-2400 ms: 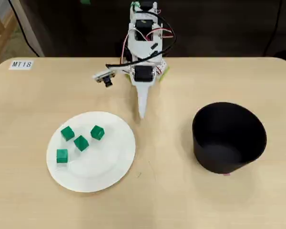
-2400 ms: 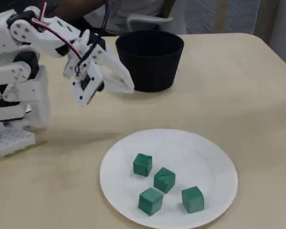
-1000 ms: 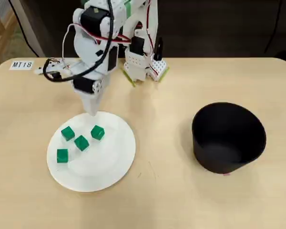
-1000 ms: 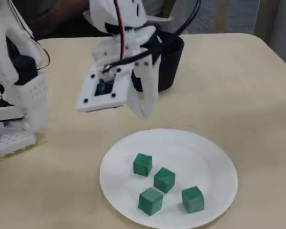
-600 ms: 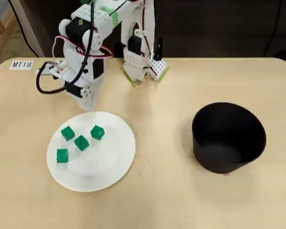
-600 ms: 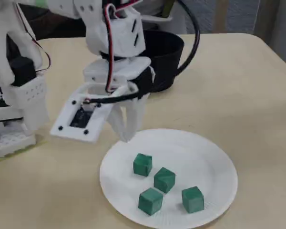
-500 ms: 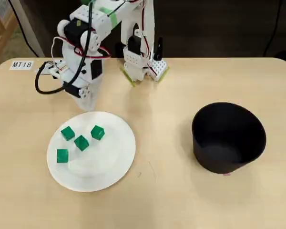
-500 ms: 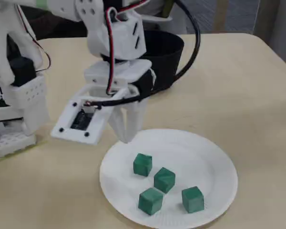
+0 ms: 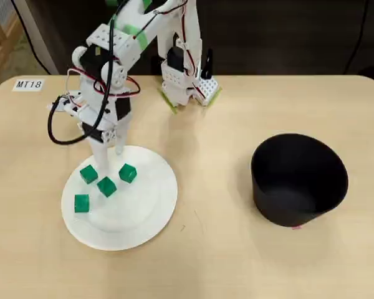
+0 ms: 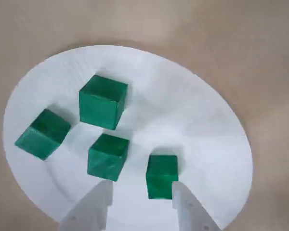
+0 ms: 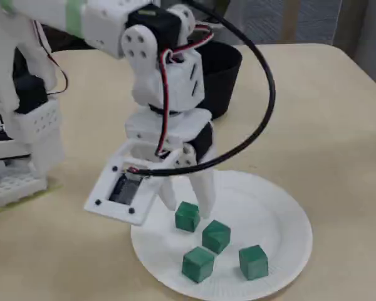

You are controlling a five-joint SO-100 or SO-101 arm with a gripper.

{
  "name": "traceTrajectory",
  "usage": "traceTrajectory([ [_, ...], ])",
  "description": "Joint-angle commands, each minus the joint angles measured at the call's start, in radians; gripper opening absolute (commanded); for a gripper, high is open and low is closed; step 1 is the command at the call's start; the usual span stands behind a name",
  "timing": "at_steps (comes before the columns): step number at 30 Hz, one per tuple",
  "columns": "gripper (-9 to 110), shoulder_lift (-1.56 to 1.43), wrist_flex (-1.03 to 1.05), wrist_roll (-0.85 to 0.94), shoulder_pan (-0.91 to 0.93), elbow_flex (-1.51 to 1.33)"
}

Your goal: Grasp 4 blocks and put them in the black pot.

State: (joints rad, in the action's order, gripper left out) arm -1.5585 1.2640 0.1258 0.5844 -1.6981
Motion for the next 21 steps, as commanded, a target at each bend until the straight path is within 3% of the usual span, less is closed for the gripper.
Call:
traceTrajectory([
  [1,19,0.009,-0.034,0.000,-0.005,0.046],
  [21,23,0.144,-0.140,-0.020,-0.037,0.112],
])
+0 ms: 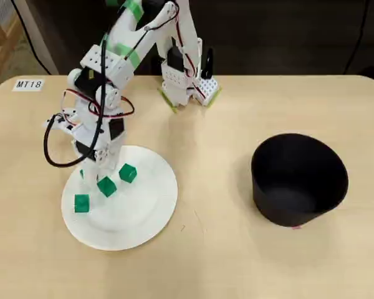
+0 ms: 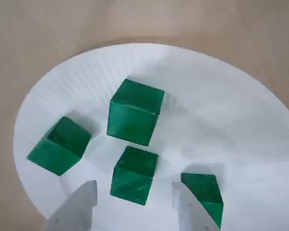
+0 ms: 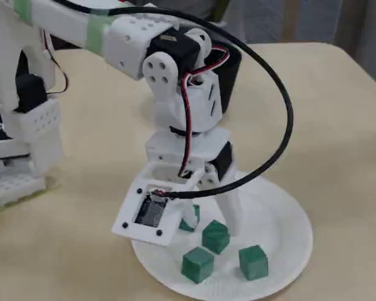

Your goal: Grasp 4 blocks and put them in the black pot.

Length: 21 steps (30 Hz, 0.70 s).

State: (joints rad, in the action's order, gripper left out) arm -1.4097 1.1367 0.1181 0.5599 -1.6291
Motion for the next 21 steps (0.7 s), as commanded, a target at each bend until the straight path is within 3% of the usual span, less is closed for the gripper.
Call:
traceTrajectory([
  [1,22,0.000,-0.020,-0.018,-0.020,0.044],
  [21,22,0.123,-0.031,-0.051,-0.034,0.143],
])
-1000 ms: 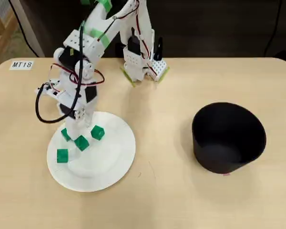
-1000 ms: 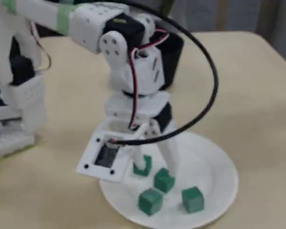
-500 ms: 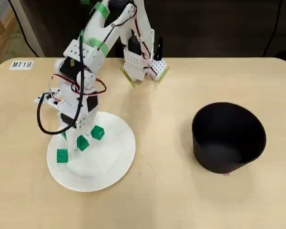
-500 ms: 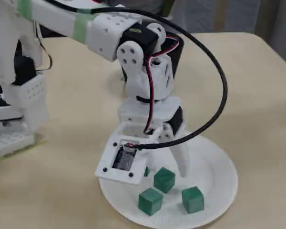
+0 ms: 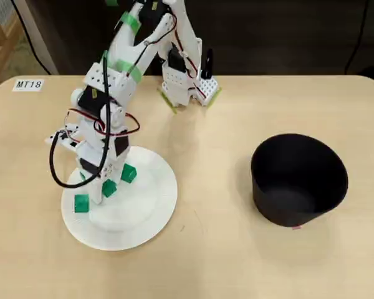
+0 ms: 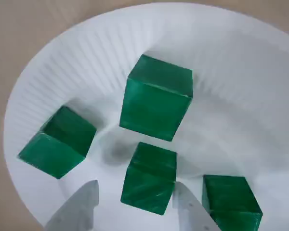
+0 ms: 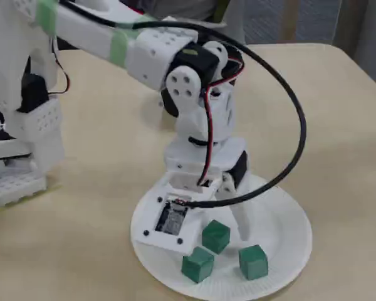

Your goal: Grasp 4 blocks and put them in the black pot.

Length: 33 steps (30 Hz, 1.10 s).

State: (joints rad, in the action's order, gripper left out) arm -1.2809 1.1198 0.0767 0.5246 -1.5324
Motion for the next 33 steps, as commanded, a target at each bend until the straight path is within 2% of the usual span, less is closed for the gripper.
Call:
traceTrajectory([
  [1,22,-0.003,-0.015,-0.011,0.002,0.046],
  [7,16,0.014,-0.043,-0.043,0.006,0.049],
  [13,-2,0.014,-0.060,-0.081,0.002,0.057],
  [25,-2,-0.161,0.029,-0.072,-0.044,0.060],
  [33,-2,-0.453,0.098,-0.130,-0.236,0.060],
])
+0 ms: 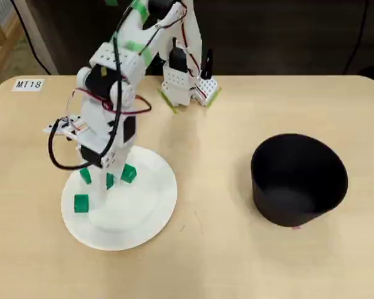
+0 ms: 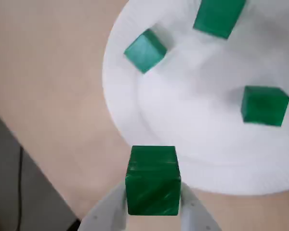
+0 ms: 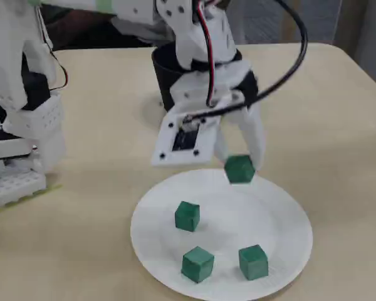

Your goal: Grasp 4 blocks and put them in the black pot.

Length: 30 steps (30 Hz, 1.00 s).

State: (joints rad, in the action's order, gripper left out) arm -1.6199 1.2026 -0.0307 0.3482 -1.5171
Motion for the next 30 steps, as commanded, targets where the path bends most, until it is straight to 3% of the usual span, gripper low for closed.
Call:
traceTrajectory([
  [1,-2,-0.150,0.026,-0.034,-0.107,0.044],
  [11,-2,-0.380,0.064,-0.183,-0.773,0.044],
  [17,-2,-0.380,0.118,-0.181,-1.032,0.034],
  [23,-2,-0.364,0.063,-0.198,-1.111,-0.060],
  [30,-2,-0.296,-0.259,-0.166,-1.034,-0.227],
])
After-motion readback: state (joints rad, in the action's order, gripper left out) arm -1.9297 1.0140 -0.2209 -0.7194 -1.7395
